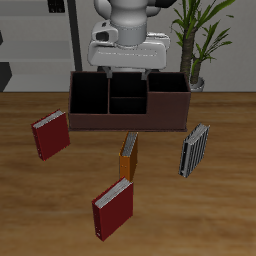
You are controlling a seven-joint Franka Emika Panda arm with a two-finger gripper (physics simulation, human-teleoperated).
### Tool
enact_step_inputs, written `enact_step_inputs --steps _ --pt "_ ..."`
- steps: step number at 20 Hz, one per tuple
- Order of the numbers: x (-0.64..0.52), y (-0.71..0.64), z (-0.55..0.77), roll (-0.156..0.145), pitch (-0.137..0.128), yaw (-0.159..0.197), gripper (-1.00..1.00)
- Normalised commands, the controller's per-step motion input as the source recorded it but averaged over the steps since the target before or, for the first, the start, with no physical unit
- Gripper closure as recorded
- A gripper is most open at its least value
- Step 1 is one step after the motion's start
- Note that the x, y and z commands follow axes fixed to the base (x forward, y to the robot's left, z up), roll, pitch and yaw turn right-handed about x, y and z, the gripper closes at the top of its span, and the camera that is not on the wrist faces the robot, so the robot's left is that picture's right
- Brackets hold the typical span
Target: Place the striped book into the back desk caddy's right compartment
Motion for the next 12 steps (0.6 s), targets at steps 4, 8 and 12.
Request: enact_step_inputs --steps 4,8,12 --pt "0.04 0.48 -0.16 0.015 0.015 -0.037 -1.0" --pt "-0.04 0.58 -0.11 0.025 0.003 -0.046 -1.0" --pt "0.02 0.89 -0.15 0.06 -0.022 -0.001 -1.0"
